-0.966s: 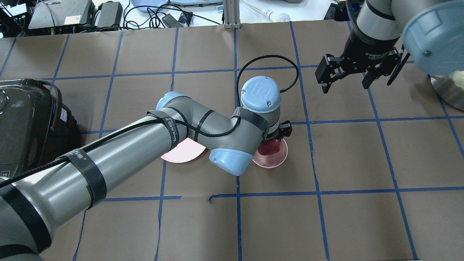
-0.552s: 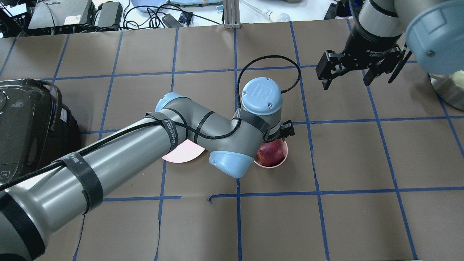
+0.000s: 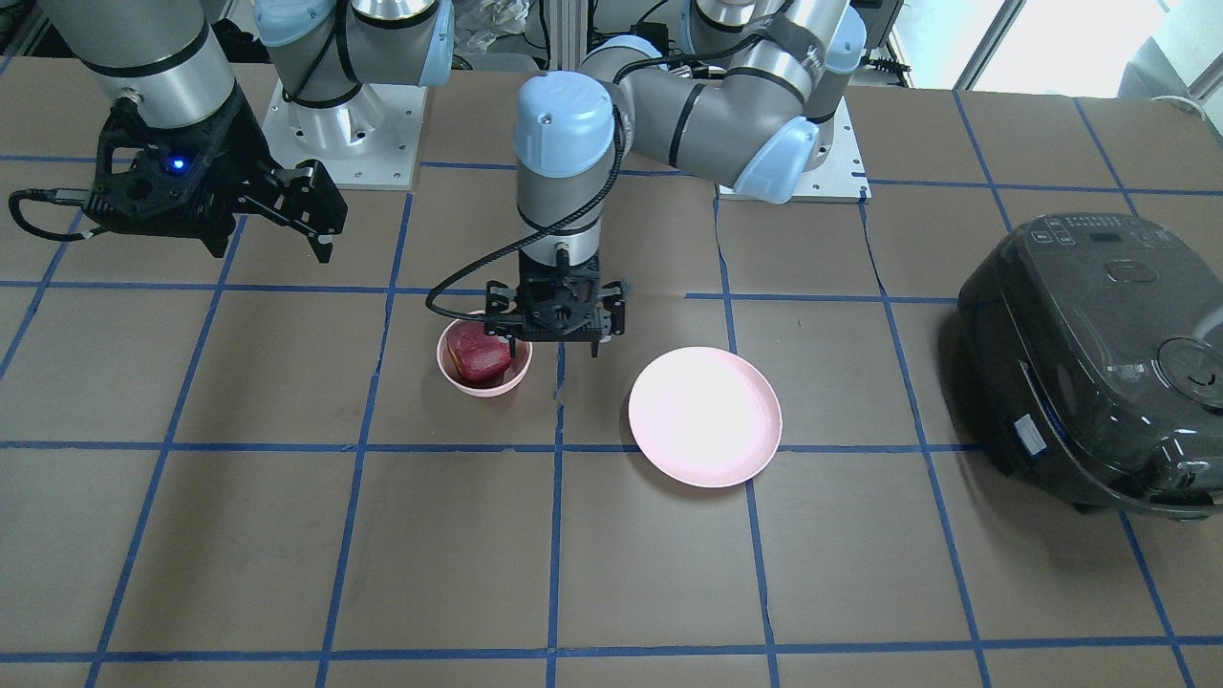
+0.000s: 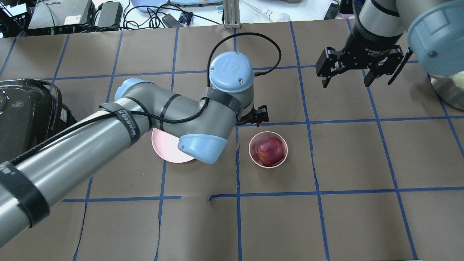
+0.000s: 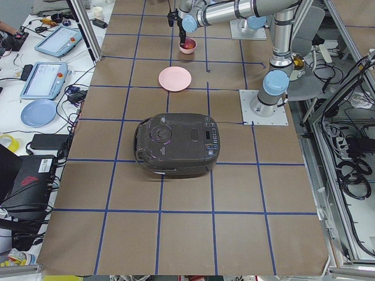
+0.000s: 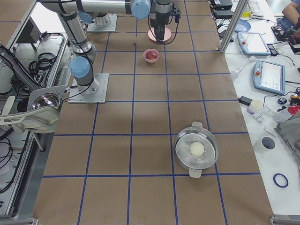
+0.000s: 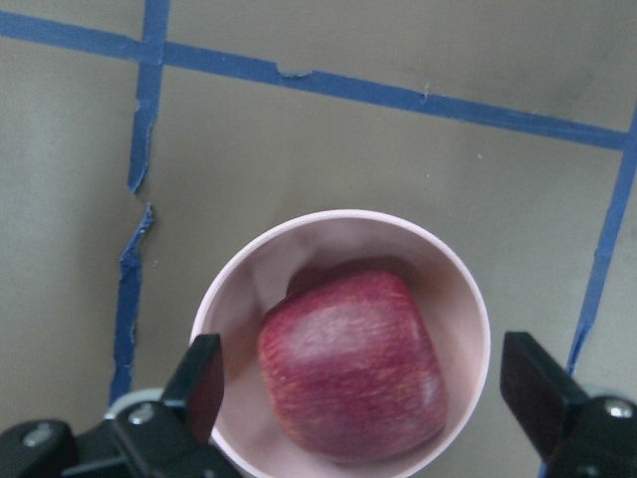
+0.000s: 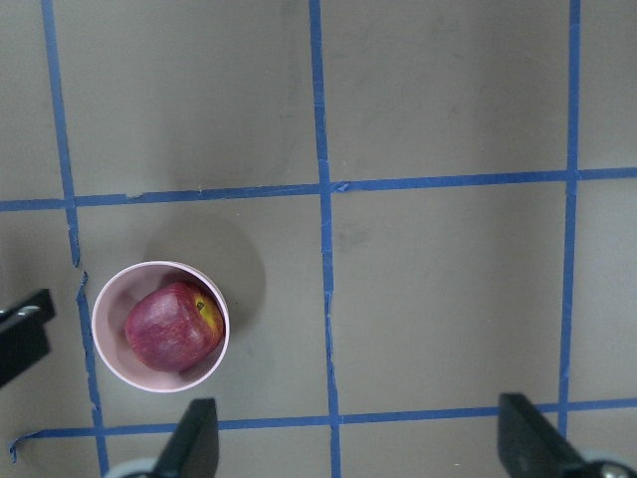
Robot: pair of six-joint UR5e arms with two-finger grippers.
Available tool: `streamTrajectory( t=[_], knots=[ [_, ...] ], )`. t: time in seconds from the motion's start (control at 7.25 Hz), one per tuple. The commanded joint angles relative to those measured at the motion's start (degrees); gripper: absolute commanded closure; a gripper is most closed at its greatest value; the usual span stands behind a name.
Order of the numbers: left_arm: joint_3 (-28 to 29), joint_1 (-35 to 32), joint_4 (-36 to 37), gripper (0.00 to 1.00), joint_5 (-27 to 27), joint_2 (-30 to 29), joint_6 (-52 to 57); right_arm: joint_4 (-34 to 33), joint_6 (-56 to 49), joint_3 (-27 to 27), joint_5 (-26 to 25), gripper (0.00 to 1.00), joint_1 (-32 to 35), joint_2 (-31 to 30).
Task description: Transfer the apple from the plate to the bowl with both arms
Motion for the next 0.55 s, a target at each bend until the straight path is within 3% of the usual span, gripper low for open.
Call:
streamTrajectory(
  t=[0.0, 0.28, 0.41],
  knots=[
    [-0.8, 11.3, -8.9, 0.00, 0.1, 7.9, 18.4, 0.1, 1.6, 0.1, -0.3, 0.00, 0.2, -0.7],
    [0.4, 18.8, -14.9, 0.00, -0.5, 13.7, 26.5, 0.0, 1.6, 0.3, 0.4, 0.00, 0.4, -1.0],
    [2.6, 22.0, -21.4, 0.00, -0.6, 16.1, 28.8, 0.1, 1.7, 0.6, 0.0, 0.00, 0.4, -1.2]
  ],
)
